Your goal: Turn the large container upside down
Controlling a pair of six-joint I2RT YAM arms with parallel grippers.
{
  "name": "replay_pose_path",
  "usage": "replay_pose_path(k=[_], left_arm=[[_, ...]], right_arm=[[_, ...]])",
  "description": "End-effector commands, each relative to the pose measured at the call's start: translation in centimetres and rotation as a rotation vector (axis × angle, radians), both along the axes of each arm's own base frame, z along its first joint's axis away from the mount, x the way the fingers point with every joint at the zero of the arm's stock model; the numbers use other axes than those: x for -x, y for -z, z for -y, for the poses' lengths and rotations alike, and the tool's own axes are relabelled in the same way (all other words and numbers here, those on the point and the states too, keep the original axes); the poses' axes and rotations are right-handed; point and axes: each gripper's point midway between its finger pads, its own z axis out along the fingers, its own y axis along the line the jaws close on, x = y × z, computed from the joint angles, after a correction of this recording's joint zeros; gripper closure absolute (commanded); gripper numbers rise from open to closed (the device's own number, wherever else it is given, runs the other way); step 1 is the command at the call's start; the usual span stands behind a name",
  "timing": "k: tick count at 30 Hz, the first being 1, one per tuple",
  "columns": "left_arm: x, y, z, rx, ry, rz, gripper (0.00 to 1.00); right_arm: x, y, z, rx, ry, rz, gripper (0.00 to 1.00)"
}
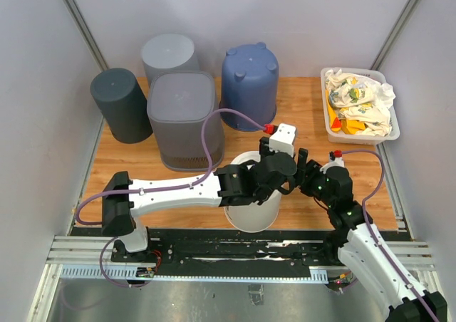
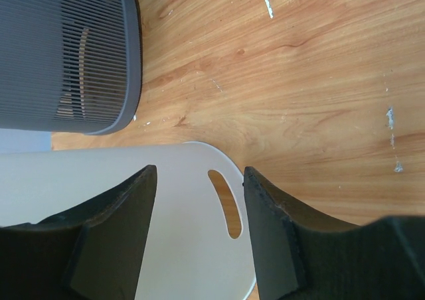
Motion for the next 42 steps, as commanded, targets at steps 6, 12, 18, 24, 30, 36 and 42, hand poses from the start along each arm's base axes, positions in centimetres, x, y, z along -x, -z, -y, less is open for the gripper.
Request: replay_pose_path(k=[6,12,18,24,30,36,42], left_arm=[[0.2,-6.8,-4.5,0.083,-0.037,0.072,0.21],[0.9,-8.1,-9.4,0.116,-0.07,0.084,0.2],[2.0,-8.1,-14.1,0.174,-0.086,0.071,0.2],[3.9,-4.6,-16.9,0.165,-0.03,-0.009,0.22],[5.8,-1.9,-19.6,0.144,0.012,-0.093,0.26],[8.0,-2.1,-20.7,0.178,0.124,-0.129,0.26],[10.5,1.8,-18.7,0.112,0.286,-0.206,0.26]], right_arm=[[0.0,-2.2,0.6,0.088,-0.019,0.058,0.4],[1.5,-3.5,0.7,0.157,-0.097,0.06,0.38],[5.0,-4.0,0.0,0.181,-0.247,0.031,0.39],[8.4,-4.7,-0.2,0.197,-0.355,0.026,0.39],[10.9,-4.6,-0.8,0.177,-0.458,0.002,0.38],[13.5,-5.0,-1.9,0.13,-0.603,-0.001,0.37],[14.1,-5.3,-3.3,0.054,-0.673,0.023,0.34]])
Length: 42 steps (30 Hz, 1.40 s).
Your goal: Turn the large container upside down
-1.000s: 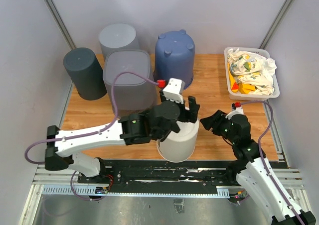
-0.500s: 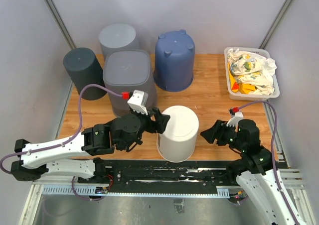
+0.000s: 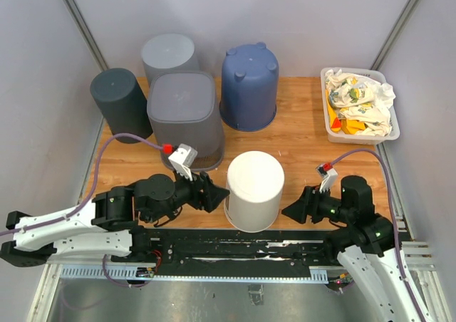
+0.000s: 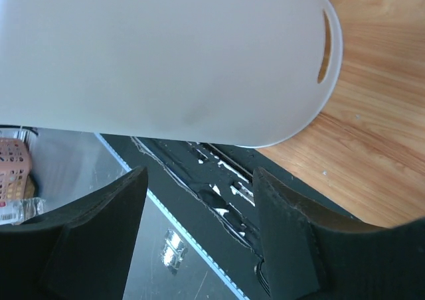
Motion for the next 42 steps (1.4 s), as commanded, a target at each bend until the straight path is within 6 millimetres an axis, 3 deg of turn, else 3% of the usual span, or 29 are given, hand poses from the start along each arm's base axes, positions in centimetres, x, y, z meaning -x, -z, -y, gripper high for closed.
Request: replay_pose_path(k=[1,7,11,20,26,33,40,42], left_arm=[[2.3,4.4,2.0,-0.081,0.151,-0.064,0.25],[3.2,7.1,4.2,-0.064,0.224,-0.091,0.25],[2.6,8.5,4.8,-0.069,0.198,-0.092,0.24],[-1.5,9.0,4.9,-0.073,-0.014,0.006,0.2],[-3.6,9.2,5.1,-0.091,-0.109,0.068,0.18],[-4.7,9.0,4.4,-0.09,-0.169,0.089,0.18],[-4.7,9.4,2.2,-0.069,-0.215,0.074,0.18],[-4.6,9.4,1.5,-0.054,-0.223,0.07,0.18]], right_arm=[[1.0,-0.8,-1.6,-0.083,-0.11,0.015,0.34],[-0.1,-0.6,-2.6,-0.095,-0.111,0.018,0.34],[-1.5,-0.5,-3.6,-0.084,-0.104,0.044,0.33],[-7.0,1.0,-6.2,-0.02,-0.018,0.101,0.29],[-10.7,0.5,-6.7,0.029,0.057,0.154,0.27],[-14.6,0.4,-7.5,0.129,0.085,0.191,0.22],[-14.9,0.4,-7.5,0.133,0.084,0.216,0.12],[-14.8,0.2,-7.2,0.132,0.088,0.228,0.04]])
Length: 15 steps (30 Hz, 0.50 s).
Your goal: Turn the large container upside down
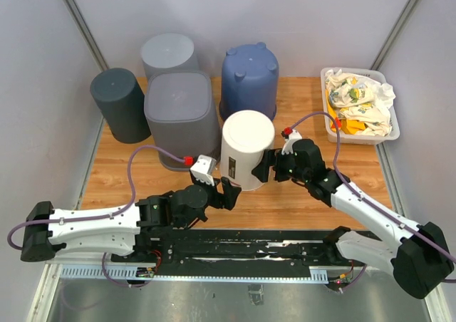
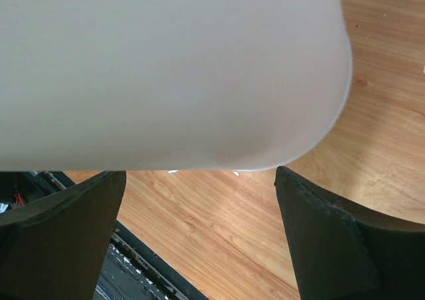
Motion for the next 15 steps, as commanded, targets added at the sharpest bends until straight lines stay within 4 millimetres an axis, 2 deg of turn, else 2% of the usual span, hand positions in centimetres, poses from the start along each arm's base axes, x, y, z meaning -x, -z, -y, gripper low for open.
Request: replay_pose_path(k=[1,15], left_arm=[[-0.5,-0.6,-2.1,0.05,-0.068,0.013,0.18],[-0.2,-0.5,-5.5,0.078,-0.119,0.009,0.18]], right_arm=[[-0.7,-1.9,0.0,-0.01,0.006,0.102,0.0],[1.0,-1.3,2.1,0.06,0.015,0.088,0.02]])
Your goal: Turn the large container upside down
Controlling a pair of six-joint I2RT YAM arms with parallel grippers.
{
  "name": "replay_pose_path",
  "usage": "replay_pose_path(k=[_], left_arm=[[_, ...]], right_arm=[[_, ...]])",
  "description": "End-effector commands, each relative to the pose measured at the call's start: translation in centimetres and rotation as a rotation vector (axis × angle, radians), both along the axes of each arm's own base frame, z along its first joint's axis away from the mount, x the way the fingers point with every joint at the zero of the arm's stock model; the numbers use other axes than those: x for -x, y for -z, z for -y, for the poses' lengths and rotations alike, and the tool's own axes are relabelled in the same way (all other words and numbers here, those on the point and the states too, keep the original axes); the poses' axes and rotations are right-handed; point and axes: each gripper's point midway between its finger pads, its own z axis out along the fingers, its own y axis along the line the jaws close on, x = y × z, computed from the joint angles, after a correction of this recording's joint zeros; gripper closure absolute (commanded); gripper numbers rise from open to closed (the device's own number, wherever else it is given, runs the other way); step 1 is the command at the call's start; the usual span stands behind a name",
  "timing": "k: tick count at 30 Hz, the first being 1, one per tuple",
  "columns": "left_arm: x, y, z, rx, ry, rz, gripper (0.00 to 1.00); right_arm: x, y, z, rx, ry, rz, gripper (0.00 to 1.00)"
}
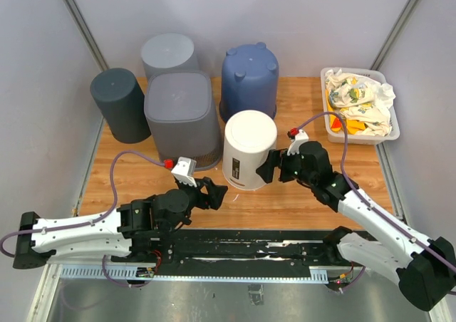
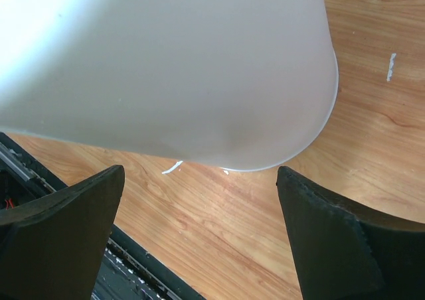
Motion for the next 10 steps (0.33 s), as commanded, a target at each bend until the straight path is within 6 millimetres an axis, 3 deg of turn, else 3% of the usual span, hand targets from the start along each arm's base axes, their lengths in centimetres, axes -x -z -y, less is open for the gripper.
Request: replay_pose_path(k=[1,10], left_arm=[[-0.4,0.4,-1.4,0.006,-0.052,0.0,0.18],[-0.3,0.3,-2.0,0.012,-0.065,-0.005,0.17]], right_arm=[[0.9,0.6,1.0,0.05,-0.001,0.002,0.02],[1.1,-0.8,1.8,0.056,0.012,0.054,0.01]])
